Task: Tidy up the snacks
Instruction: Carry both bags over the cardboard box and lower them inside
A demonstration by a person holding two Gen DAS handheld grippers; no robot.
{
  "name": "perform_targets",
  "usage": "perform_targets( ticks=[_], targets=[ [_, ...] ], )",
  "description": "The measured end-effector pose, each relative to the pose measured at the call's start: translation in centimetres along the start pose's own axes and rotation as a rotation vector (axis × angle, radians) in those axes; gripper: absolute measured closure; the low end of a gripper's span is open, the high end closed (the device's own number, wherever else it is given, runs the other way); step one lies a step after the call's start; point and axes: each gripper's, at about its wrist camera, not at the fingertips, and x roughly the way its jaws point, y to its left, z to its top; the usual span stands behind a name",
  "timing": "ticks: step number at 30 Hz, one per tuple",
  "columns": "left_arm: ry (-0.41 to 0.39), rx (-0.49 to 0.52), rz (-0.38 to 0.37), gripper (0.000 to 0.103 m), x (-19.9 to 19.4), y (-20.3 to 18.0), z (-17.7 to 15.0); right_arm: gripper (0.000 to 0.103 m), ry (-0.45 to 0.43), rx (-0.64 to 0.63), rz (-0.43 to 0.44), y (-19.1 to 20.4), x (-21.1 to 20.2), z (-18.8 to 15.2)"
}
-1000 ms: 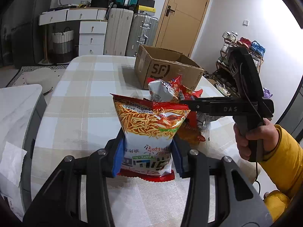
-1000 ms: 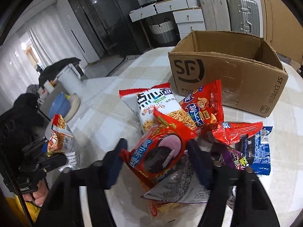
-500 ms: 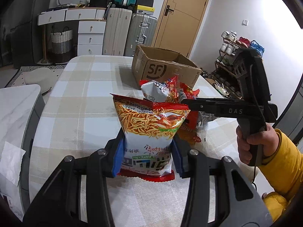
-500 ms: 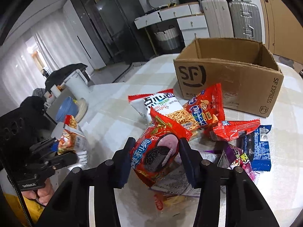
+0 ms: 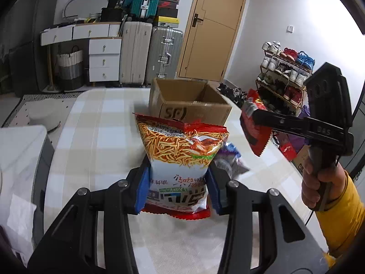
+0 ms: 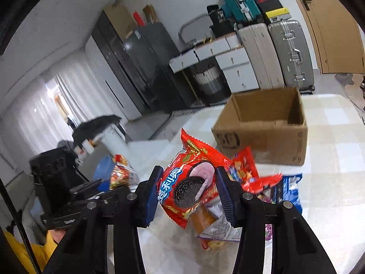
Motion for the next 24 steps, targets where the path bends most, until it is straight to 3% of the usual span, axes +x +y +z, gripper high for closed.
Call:
perform_targets(
  ticks=[4, 12, 16, 24],
  targets=[
    [-0.004, 0.012, -0.01, 0.063, 0.5, -1.6, 3.4, 0.055, -0.04, 0.009, 0.015, -0.1, -2.1, 2.0],
    [0.02, 0.04, -0.048, 0.063, 3.8, -4.6, 11.9, 0.055, -0.077, -0.003, -0.041, -0.7, -3.2, 8.0],
    [0.063, 0.022, -0.083, 0.063, 7.4, -5.8, 16.4, 0.055, -0.089, -0.004, -0.061, -1.4, -2.9, 11.3],
    [0.133, -0.002, -0.035, 0.063, 16.3, -6.5, 23.6, 0.055, -0.036, 0.014, -0.119, -4.8, 2.0, 15.2]
  ],
)
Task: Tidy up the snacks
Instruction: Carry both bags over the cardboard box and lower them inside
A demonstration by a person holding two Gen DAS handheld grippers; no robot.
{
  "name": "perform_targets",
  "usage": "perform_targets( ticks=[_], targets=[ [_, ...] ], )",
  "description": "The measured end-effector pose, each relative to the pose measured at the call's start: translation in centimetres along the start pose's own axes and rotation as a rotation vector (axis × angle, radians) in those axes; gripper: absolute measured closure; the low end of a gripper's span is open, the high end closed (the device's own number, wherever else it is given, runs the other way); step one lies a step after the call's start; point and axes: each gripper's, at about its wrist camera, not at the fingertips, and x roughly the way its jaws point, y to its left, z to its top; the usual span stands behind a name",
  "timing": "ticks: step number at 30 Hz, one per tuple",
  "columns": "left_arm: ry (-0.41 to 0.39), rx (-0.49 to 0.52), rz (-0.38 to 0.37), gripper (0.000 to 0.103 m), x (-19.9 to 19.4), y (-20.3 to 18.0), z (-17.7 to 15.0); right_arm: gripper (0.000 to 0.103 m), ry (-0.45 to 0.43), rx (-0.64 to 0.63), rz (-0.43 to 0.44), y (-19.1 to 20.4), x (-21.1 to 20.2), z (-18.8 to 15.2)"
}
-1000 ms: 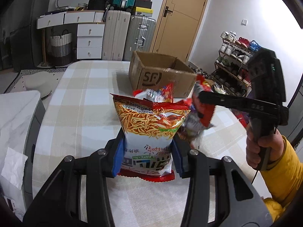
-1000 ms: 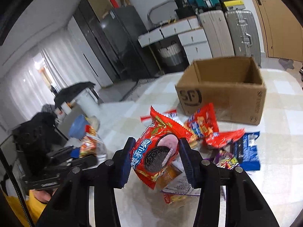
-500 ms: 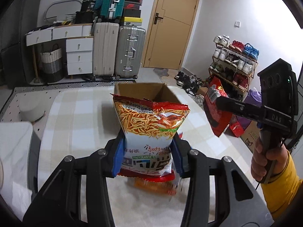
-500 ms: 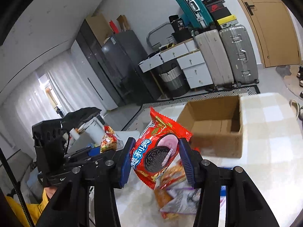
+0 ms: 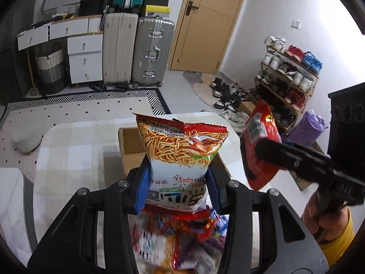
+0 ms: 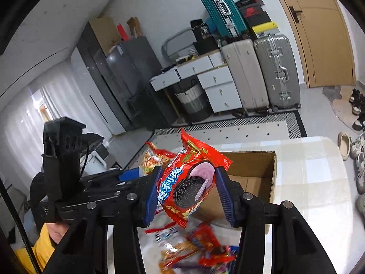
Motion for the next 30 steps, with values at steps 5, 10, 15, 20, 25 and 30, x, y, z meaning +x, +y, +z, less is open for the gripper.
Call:
perform_targets(
  ticks=[5, 10, 15, 20, 25, 30],
  targets=[
    [0.062, 0.003, 0.038, 0.063, 5.7, 0.2, 2.5, 0.055, 0.056, 0.028, -0.029, -2.9, 3.8, 0.6],
    [0.112, 0.02, 0.061, 0.062, 10.2, 0.3, 3.3, 0.055, 0.12, 0.051, -0.055, -5.4, 7.5, 0.7],
    [0.159, 0.012, 0.058, 0.062, 13.6, 1.1, 2.8, 0.055, 0.166, 0.061, -0.072, -7.0, 10.3, -0.2],
    [0.204, 0.011, 0.068, 0.062, 18.0, 2.8, 2.8, 0.055, 0.193, 0.062, -0.091, -8.2, 12.1, -1.0],
    [0.24, 0.007, 0.072, 0.062, 21.6, 3.4, 2.4, 0.055, 0.215, 0.084, -0.1, -9.4, 13.3, -1.4],
    [0.268, 0.0, 0.082, 0.062, 24.3, 3.5, 2.1, 0.055, 0.233, 0.092, -0.115, -10.2, 14.2, -1.8]
  ],
)
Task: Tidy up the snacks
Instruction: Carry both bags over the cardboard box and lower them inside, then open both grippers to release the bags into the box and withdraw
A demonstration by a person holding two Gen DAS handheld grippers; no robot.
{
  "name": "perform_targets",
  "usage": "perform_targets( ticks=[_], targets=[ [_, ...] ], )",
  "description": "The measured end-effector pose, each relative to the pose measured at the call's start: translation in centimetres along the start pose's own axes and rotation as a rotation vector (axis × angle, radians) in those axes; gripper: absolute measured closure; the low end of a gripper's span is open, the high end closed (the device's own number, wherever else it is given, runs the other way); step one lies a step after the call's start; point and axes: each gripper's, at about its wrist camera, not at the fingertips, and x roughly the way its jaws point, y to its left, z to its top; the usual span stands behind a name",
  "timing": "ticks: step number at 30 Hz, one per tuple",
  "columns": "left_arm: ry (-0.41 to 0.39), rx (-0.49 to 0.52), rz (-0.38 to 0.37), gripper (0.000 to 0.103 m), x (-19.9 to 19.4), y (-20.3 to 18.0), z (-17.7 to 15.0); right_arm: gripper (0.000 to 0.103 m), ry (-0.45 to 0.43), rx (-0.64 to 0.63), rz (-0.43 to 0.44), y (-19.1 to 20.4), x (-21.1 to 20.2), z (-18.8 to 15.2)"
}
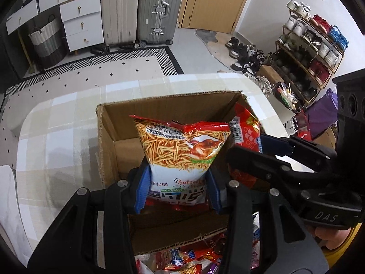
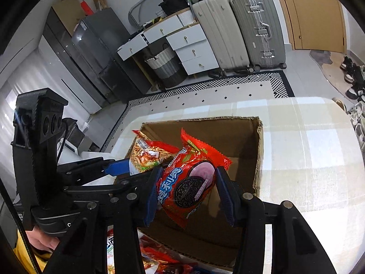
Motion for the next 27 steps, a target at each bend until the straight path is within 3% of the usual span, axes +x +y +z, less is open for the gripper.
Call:
perform_targets(
  ticks=[13, 19, 23, 27],
  targets=[
    [0.028, -0.007, 0.034, 0.062, 1.9, -0.3, -1.3, 0.055, 0.014, 0.012, -0.011, -0.6, 0.7, 0.1],
    [0.044, -0.038, 0.047, 0.053, 0.9, 0.3, -2.1, 0.055, -0.003, 0.005, -0.01, -0.3, -0.1, 0.2],
    [0.028, -0.049, 0.051, 0.035, -0.8, 1.0, -2.4, 0.055, -0.028, 0.016, -0.006, -0.3, -1.2, 0.2],
    [-0.003, -0.055, 0.054, 0.033, -3.0, 0.9, -2.7, 0.055, -0.049, 0.014, -0.009, 0.2, -2.7, -0.1]
  ],
)
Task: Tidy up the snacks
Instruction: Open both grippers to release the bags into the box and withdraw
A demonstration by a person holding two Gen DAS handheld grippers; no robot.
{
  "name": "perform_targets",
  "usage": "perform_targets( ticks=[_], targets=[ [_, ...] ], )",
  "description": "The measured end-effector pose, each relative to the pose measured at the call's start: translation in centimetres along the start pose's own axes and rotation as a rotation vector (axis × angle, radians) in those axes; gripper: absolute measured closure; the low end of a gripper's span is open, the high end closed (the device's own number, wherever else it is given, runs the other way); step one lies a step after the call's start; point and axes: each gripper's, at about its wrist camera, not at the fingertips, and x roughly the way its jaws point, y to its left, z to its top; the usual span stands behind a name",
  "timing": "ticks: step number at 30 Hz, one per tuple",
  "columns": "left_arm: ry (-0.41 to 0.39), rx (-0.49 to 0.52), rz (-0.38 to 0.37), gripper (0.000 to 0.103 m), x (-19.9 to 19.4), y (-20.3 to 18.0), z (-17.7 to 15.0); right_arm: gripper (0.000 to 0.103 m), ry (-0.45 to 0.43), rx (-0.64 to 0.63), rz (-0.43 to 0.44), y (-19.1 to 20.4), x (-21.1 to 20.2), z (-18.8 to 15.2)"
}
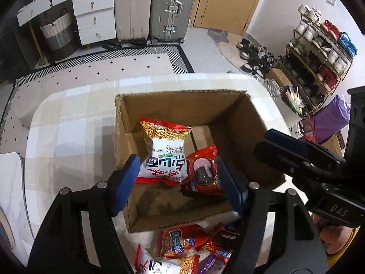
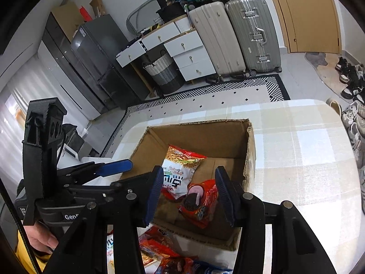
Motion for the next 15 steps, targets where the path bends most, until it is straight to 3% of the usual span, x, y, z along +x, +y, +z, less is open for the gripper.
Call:
perform_targets(
  ticks=[6, 15],
  targets=[
    [-0.054, 0.001, 0.027, 0.024, -4.4, -0.5, -1.5, 0.055, -0.063, -0.025, 0.002, 1.5, -3.9, -0.4],
    [-0.167, 0.014, 0.057, 0.021, -13.2, -2.5, -5.1, 0.048, -0.172, -0.098, 0.003, 5.5, -11.6, -3.1]
  ],
)
